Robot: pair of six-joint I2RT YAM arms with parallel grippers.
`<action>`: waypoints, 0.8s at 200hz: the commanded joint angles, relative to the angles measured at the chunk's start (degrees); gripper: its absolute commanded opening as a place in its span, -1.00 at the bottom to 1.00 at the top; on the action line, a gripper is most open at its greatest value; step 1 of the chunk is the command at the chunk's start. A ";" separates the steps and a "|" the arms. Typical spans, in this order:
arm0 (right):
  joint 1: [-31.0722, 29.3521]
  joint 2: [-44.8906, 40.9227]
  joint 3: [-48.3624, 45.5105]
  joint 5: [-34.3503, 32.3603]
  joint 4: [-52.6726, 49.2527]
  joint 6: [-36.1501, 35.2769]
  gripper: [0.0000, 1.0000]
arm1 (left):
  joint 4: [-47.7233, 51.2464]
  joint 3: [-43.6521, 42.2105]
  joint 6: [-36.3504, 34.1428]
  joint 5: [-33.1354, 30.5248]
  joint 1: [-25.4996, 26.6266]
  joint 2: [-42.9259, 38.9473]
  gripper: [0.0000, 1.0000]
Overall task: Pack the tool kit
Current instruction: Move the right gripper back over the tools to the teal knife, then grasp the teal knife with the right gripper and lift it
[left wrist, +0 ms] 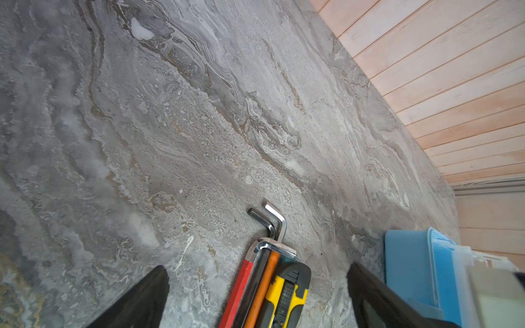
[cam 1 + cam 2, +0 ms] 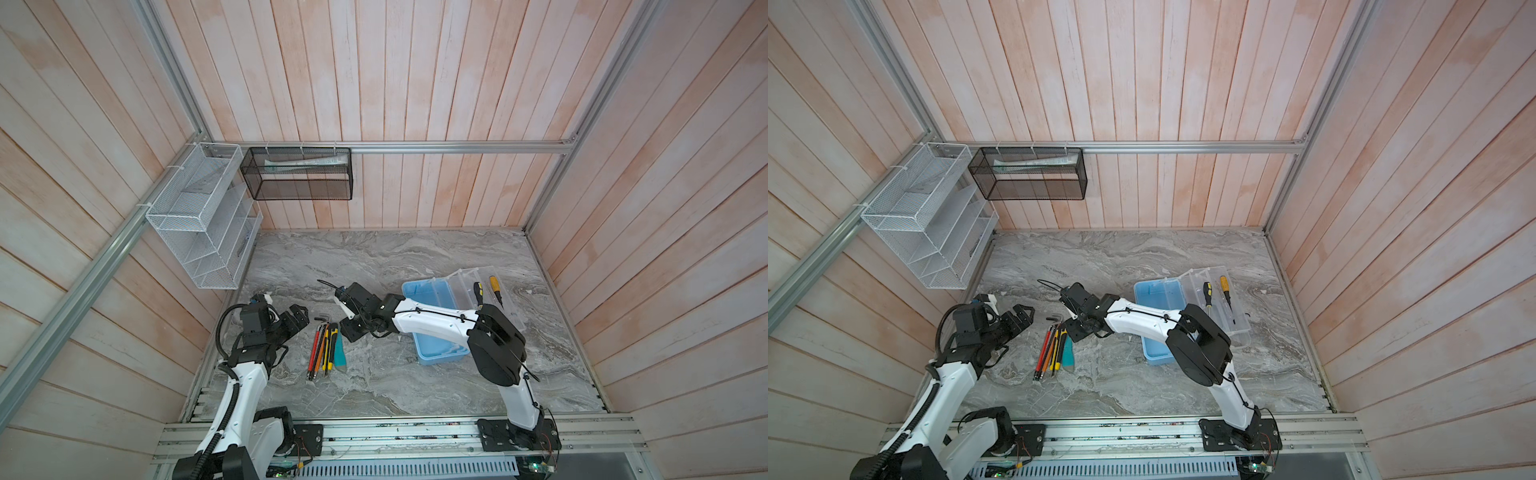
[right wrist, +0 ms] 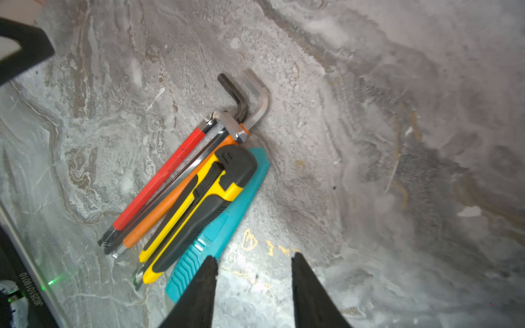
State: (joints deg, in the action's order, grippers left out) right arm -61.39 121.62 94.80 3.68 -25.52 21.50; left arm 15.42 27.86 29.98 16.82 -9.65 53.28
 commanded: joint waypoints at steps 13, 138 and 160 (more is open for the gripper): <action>-1.87 5.04 5.99 0.76 -6.23 0.72 -0.14 | -0.10 0.91 -0.95 0.85 -0.28 -2.27 1.00; -4.44 14.53 15.42 -5.42 -16.86 0.73 -0.15 | 3.72 3.61 -2.62 -0.46 -0.20 -6.99 0.99; -4.40 13.93 13.56 -7.87 -18.77 0.75 -0.15 | 3.43 3.33 -2.31 -0.47 -0.27 -7.42 0.99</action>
State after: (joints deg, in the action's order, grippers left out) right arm -65.49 134.41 109.75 0.23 -38.74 21.52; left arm 17.56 30.00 28.64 17.50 -9.65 46.61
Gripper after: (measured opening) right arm 0.427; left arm 0.996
